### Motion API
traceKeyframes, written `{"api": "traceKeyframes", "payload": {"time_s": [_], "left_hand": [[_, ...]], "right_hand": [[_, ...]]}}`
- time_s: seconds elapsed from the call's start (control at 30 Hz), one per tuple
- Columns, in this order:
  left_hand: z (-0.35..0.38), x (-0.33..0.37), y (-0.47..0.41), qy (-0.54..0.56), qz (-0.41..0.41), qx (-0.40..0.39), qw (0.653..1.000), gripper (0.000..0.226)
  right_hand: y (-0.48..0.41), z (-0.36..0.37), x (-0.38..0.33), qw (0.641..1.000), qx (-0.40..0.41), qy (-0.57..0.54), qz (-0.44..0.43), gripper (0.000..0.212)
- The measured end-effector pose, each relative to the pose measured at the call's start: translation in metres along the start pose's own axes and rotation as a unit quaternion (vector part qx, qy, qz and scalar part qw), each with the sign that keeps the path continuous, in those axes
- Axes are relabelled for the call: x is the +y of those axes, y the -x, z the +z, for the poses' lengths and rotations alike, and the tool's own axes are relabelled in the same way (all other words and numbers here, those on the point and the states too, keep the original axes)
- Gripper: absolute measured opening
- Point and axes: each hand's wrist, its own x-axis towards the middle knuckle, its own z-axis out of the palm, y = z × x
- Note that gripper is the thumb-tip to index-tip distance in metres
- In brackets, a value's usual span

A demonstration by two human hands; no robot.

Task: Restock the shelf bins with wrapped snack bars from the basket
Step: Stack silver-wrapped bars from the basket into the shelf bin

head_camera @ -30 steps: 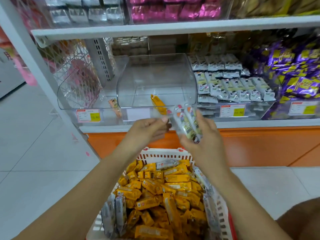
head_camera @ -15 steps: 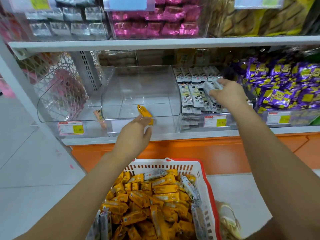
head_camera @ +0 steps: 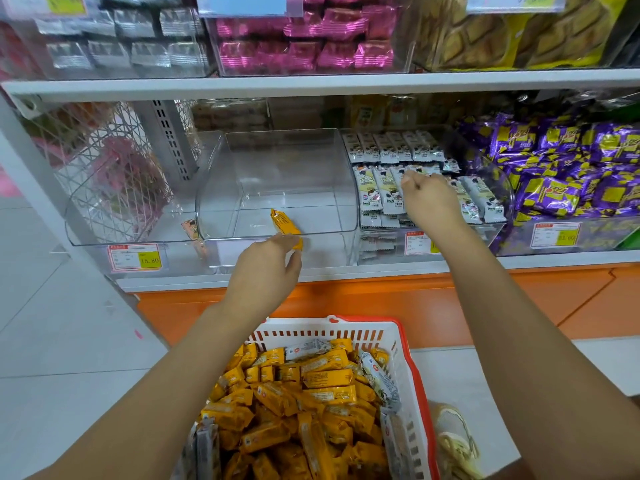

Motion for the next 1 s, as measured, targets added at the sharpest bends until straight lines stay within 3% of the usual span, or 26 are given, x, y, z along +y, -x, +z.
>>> {"api": "traceKeyframes", "payload": {"time_s": [0.13,0.2,0.27,0.37,0.53,0.67,0.73,0.87,1.0], "left_hand": [[0.002,-0.012,0.007,0.029,0.012,-0.008,0.999,0.033],[0.003,-0.022,0.013,0.03,0.027,-0.041,0.998,0.027],[0.006,-0.037,0.022,0.013,0.036,-0.091,0.995,0.034],[0.012,-0.064,0.042,-0.052,0.032,-0.178,0.982,0.044],[0.018,-0.112,0.082,-0.126,-0.063,-0.296,0.945,0.047],[0.021,-0.154,0.12,-0.177,-0.163,-0.389,0.889,0.037],[0.018,-0.169,0.137,-0.181,-0.202,-0.404,0.874,0.039],[0.013,-0.189,0.158,-0.187,-0.231,-0.441,0.847,0.035],[0.02,-0.195,0.171,-0.168,-0.198,-0.469,0.844,0.028]], "right_hand": [[0.02,-0.008,-0.011,0.992,0.095,-0.063,-0.047,0.039],[0.041,-0.008,-0.021,0.978,0.142,-0.11,-0.107,0.026],[0.066,-0.001,-0.03,0.969,0.139,-0.135,-0.154,0.021],[0.103,0.026,-0.036,0.972,0.043,-0.139,-0.184,0.034],[0.158,0.101,-0.036,0.964,-0.15,-0.099,-0.195,0.03],[0.201,0.167,-0.041,0.927,-0.329,-0.043,-0.174,0.019],[0.224,0.196,-0.049,0.896,-0.413,-0.015,-0.165,0.026],[0.26,0.238,-0.069,0.861,-0.469,-0.006,-0.197,0.05],[0.274,0.268,-0.085,0.831,-0.5,-0.004,-0.246,0.066]]}}
